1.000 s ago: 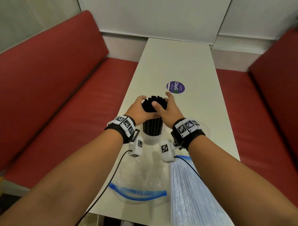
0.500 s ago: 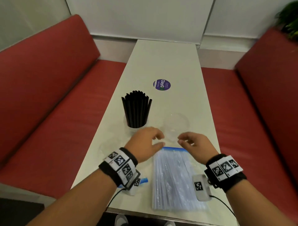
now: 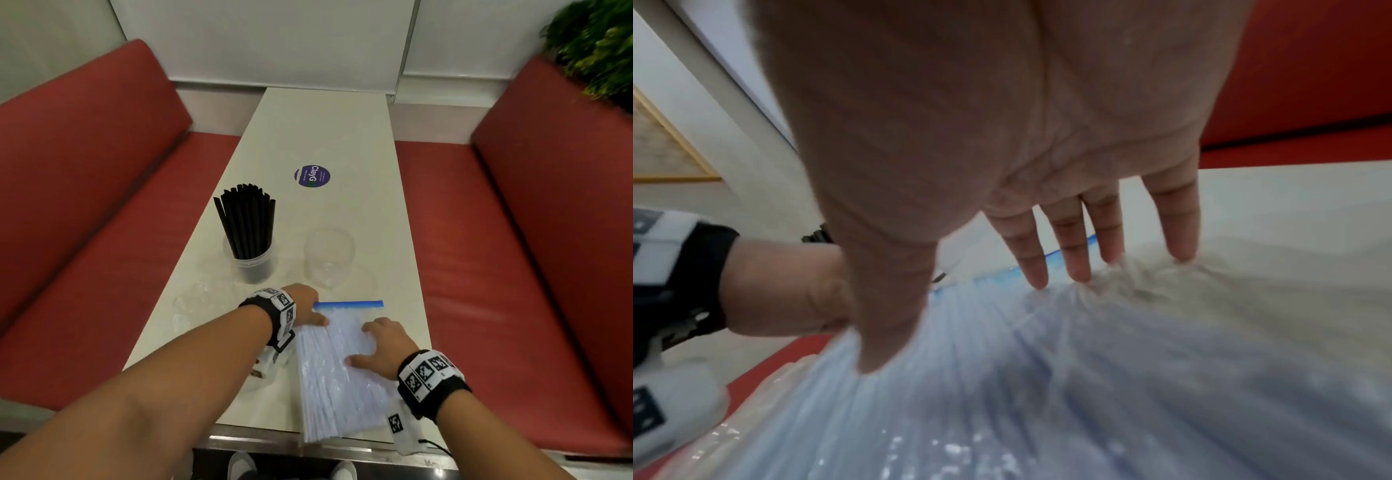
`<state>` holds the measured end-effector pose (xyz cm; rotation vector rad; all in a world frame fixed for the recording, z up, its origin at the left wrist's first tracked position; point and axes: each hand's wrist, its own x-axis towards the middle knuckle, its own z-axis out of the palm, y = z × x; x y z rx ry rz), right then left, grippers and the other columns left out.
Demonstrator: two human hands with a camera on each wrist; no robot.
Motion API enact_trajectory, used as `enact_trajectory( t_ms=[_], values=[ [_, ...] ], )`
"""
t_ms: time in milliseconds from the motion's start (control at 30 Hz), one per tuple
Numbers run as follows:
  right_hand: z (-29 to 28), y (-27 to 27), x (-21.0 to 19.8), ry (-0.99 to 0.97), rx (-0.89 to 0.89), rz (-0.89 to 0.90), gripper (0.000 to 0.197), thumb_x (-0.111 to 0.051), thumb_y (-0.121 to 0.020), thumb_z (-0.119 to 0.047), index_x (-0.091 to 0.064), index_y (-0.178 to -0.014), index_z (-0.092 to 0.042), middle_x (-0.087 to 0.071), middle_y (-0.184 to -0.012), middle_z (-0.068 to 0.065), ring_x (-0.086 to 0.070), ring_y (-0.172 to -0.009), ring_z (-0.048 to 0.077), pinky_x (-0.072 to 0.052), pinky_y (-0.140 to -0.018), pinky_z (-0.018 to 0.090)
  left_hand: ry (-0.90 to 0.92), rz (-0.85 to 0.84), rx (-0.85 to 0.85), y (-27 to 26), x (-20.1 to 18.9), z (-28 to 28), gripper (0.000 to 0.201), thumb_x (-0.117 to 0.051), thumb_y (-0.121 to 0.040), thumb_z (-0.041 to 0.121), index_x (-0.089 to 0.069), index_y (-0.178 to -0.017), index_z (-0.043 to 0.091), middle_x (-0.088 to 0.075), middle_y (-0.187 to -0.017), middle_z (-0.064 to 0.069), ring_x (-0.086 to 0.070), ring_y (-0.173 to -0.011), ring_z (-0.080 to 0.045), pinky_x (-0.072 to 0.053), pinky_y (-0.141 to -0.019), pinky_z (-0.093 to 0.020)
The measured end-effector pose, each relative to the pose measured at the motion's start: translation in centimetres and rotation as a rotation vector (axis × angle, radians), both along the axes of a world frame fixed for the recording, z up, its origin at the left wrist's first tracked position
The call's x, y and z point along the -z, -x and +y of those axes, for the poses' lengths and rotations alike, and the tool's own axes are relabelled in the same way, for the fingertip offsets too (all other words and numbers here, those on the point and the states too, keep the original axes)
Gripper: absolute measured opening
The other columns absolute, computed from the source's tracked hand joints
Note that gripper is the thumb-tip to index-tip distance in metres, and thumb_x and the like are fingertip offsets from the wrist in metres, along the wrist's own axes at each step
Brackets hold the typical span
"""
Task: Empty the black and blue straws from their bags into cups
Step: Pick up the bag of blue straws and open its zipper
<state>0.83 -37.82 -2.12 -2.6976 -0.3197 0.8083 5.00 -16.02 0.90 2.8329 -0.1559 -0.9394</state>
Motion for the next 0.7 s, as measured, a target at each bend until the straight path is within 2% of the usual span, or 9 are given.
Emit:
enact_trajectory(
  t_ms=[100,200,267,333,400,467,533,633,700],
  values=[
    [-0.2,0.9,-2.4,-0.202,0.054,0.093,0.112,-0.07,-0.058,-0.078,-0.033,-0.147,-0.02,-0.045,-0.144,-0.002,-0.047,-0.13,0.018,-0.041,-0.103,0.028,0.23,-0.056,-0.058,0.9,-3.8,-1.3,0.041,-0.057,-0.094,0.047,-0.061,-0.112,0.011,-0.068,-0.102,-0.011,-0.058,-0.074,-0.019,-0.044,-0.067,-0.027],
    [-0.2,2.0,-6.6,-0.582,0.038,0.129,0.07,-0.081,-0.071,-0.05,-0.042,-0.128,-0.039,-0.057,-0.122,-0.024,-0.058,-0.115,-0.002,-0.042,-0.083,0.007,0.56,-0.109,-0.201,2.6,-8.0,-2.7,0.022,-0.059,-0.095,0.034,-0.052,-0.112,0.023,-0.065,-0.078,-0.007,-0.059,-0.047,-0.017,-0.048,-0.046,-0.025],
    [-0.2,2.3,-8.4,-0.725,-0.002,0.072,0.07,-0.083,-0.069,-0.05,-0.043,-0.126,-0.042,-0.062,-0.117,-0.023,-0.059,-0.111,-0.007,-0.047,-0.087,0.014,0.733,-0.192,-0.248,3.8,-10.6,-4.0,0.01,-0.059,-0.095,0.028,-0.056,-0.104,0.022,-0.065,-0.075,-0.009,-0.063,-0.047,-0.024,-0.053,-0.046,-0.029],
    [-0.4,2.4,-9.6,-0.788,-0.01,-0.013,0.076,-0.082,-0.069,-0.048,-0.041,-0.132,-0.034,-0.062,-0.116,-0.017,-0.06,-0.11,0.001,-0.05,-0.094,0.026,0.842,-0.232,-0.246,4.8,-13.0,-5.3,0.018,-0.062,-0.095,0.032,-0.067,-0.098,0.015,-0.07,-0.08,-0.013,-0.069,-0.058,-0.032,-0.061,-0.055,-0.035],
    [-1.0,2.3,-10.5,-0.851,-0.014,-0.082,0.068,-0.074,-0.073,-0.029,-0.041,-0.132,-0.025,-0.06,-0.11,-0.011,-0.061,-0.106,0.008,-0.052,-0.094,0.035,0.91,-0.204,-0.176,5.4,-14.9,-6.1,0.028,-0.07,-0.088,0.038,-0.071,-0.106,0.017,-0.074,-0.092,-0.011,-0.073,-0.073,-0.029,-0.063,-0.071,-0.036],
    [-1.8,2.3,-11.7,-0.93,-0.027,-0.141,0.064,-0.063,-0.072,-0.008,-0.042,-0.131,-0.018,-0.06,-0.114,-0.002,-0.06,-0.109,0.011,-0.051,-0.097,0.034,0.828,-0.219,-0.006,5.8,-16.3,-6.1,0.047,-0.08,-0.079,0.037,-0.065,-0.122,0.028,-0.071,-0.102,0.003,-0.07,-0.084,-0.014,-0.058,-0.083,-0.025],
    [-2.5,2.3,-12.2,-0.965,-0.006,-0.158,0.067,-0.056,-0.07,-0.006,-0.043,-0.135,-0.02,-0.059,-0.124,-0.001,-0.059,-0.115,0.007,-0.05,-0.097,0.025,0.644,-0.326,0.135,5.9,-17.2,-5.9,0.057,-0.083,-0.075,0.035,-0.061,-0.127,0.034,-0.065,-0.098,0.018,-0.062,-0.081,-0.004,-0.051,-0.084,-0.017],
    [-3.2,2.1,-12.0,-0.881,0.076,-0.227,0.049,-0.057,-0.071,-0.021,-0.053,-0.12,-0.025,-0.059,-0.109,-0.008,-0.058,-0.09,-0.003,-0.047,-0.079,0.024,0.386,-0.573,0.26,5.2,-18.2,-5.6,0.035,-0.072,-0.083,0.044,-0.068,-0.116,0.032,-0.061,-0.083,0.017,-0.057,-0.076,-0.007,-0.051,-0.083,-0.031],
    [-3.3,1.9,-11.8,-0.873,0.075,-0.305,0.029,-0.064,-0.081,-0.02,-0.061,-0.11,-0.02,-0.062,-0.095,-0.005,-0.055,-0.075,-0.001,-0.043,-0.071,0.021,0.181,-0.655,0.325,4.8,-18.4,-5.5,0.036,-0.058,-0.089,0.055,-0.073,-0.105,0.027,-0.056,-0.079,0.011,-0.056,-0.082,-0.014,-0.05,-0.081,-0.04]
  ],
)
